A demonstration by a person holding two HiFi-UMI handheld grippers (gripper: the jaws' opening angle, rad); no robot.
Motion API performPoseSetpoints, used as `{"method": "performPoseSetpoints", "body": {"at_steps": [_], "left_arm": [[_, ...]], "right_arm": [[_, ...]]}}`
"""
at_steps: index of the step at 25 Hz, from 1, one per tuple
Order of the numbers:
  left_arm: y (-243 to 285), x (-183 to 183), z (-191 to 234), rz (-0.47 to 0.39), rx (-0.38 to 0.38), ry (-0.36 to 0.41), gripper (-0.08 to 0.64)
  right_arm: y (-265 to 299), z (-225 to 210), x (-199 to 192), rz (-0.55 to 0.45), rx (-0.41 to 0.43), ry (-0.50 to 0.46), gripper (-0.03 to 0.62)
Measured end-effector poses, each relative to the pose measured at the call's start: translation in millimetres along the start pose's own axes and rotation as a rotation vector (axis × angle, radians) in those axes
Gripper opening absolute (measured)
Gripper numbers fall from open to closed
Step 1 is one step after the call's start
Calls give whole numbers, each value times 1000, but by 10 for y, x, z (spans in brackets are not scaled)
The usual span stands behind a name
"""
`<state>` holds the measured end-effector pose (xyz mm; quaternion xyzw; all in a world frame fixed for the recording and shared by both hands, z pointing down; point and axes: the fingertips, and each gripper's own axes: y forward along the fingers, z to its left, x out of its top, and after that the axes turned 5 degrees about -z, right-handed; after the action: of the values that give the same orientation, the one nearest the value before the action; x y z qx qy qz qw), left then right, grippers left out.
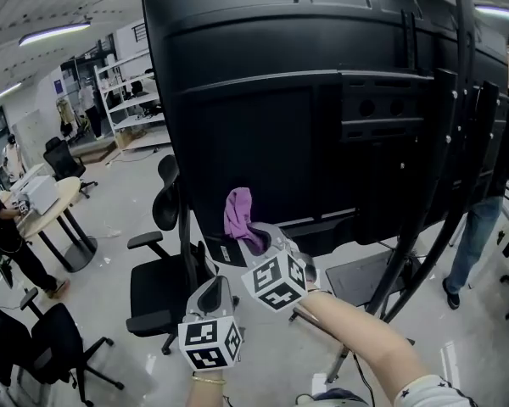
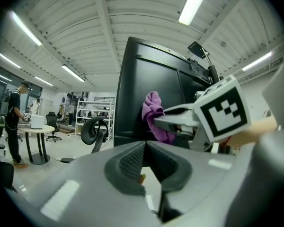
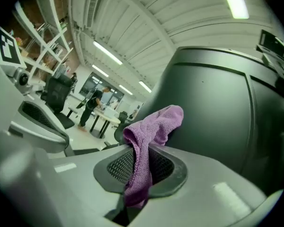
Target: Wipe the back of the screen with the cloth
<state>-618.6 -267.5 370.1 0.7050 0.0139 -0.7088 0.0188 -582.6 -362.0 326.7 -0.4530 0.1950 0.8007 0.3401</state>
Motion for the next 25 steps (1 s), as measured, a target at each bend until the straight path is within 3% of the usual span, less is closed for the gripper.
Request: {"method": "performPoseSetpoints", "body": {"at_steps": [3, 8, 20, 25], "left_arm": [[34, -30, -74, 0, -30, -9, 8], [59, -40, -201, -1, -77, -15, 8], [70, 162, -174, -32, -87, -1, 8], [51, 253, -71, -43, -66, 3, 8]], "right_arm": [[0, -180, 44, 63, 42, -111, 52], [-4, -802, 492, 69, -34, -190, 54], [-85, -2257, 2592, -139, -254, -202, 54], [-147, -2692, 3104, -205, -361, -202, 54]]}}
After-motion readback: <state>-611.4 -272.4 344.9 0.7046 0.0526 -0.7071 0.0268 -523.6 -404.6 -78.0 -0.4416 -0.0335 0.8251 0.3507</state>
